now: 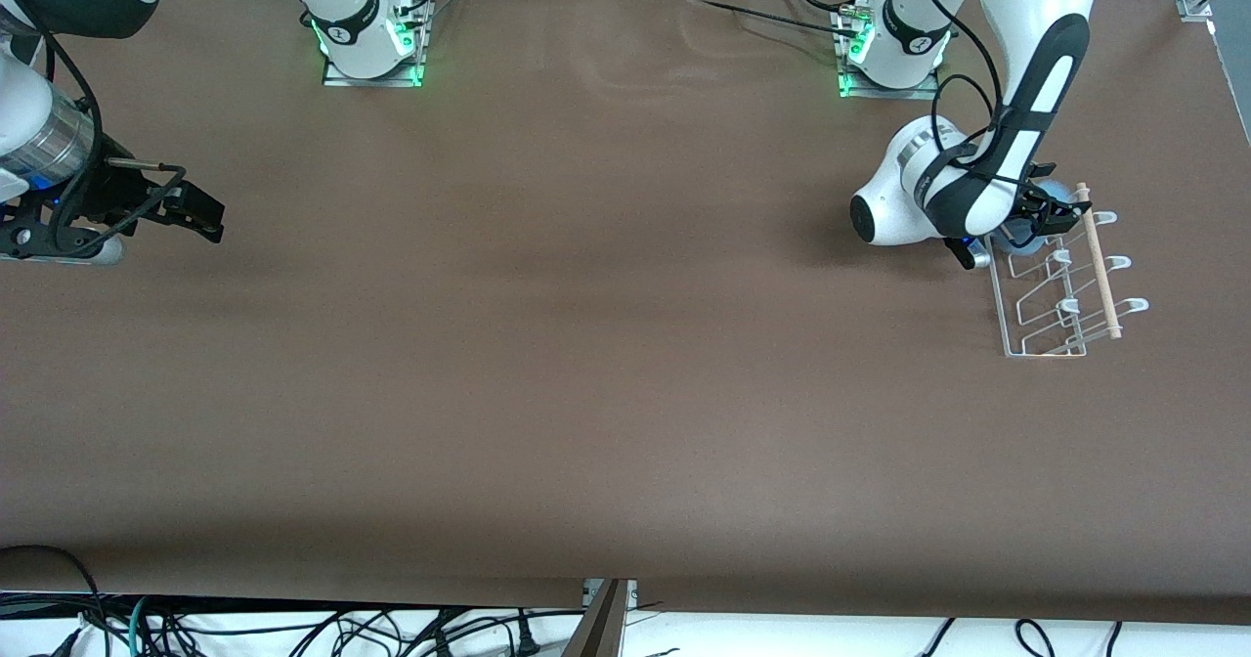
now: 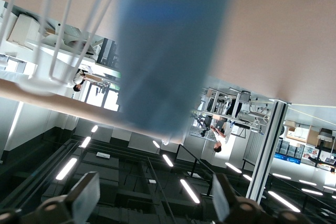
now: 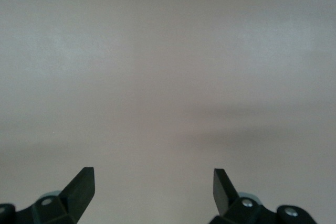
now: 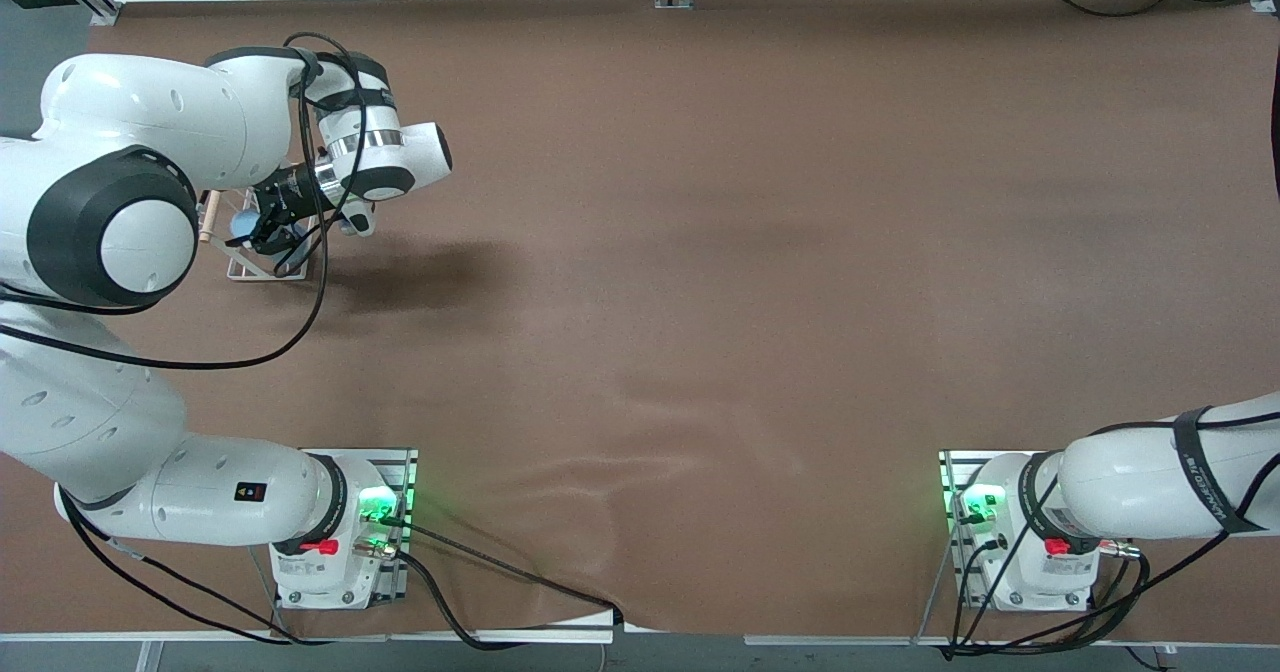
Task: Transfer cup to left arm and place on rack
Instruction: 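Move the cup over the wire rack with the left gripper, inverting it, then lower the cup onto a rack peg and open the left gripper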
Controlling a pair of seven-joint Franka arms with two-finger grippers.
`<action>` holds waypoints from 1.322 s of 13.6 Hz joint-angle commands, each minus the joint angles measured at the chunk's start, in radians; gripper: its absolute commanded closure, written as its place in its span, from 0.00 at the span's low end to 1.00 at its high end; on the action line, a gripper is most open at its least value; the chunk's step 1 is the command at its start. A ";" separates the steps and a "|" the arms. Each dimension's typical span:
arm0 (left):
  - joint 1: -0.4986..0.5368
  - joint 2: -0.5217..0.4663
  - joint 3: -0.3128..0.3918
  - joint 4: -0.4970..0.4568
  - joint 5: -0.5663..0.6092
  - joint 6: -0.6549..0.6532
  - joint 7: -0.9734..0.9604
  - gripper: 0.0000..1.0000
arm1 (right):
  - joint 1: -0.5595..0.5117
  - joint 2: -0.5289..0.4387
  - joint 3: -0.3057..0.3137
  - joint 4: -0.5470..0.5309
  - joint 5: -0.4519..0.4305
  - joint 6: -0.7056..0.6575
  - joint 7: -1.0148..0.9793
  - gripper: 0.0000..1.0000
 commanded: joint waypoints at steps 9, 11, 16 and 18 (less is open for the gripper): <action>0.079 -0.075 -0.001 0.353 -0.517 -0.023 -0.064 0.00 | -0.013 0.018 0.002 0.044 -0.009 -0.020 -0.018 0.00; 0.092 -0.075 -0.003 0.432 -0.658 -0.028 -0.145 0.00 | -0.013 0.020 0.002 0.046 -0.009 -0.020 -0.019 0.00; 0.112 -0.063 -0.003 0.724 -0.952 -0.023 -0.270 0.00 | -0.012 0.022 0.002 0.047 -0.006 -0.019 -0.070 0.00; 0.116 -0.075 0.008 0.824 -1.004 -0.015 -0.270 0.00 | -0.013 0.023 0.002 0.047 -0.004 -0.019 -0.070 0.00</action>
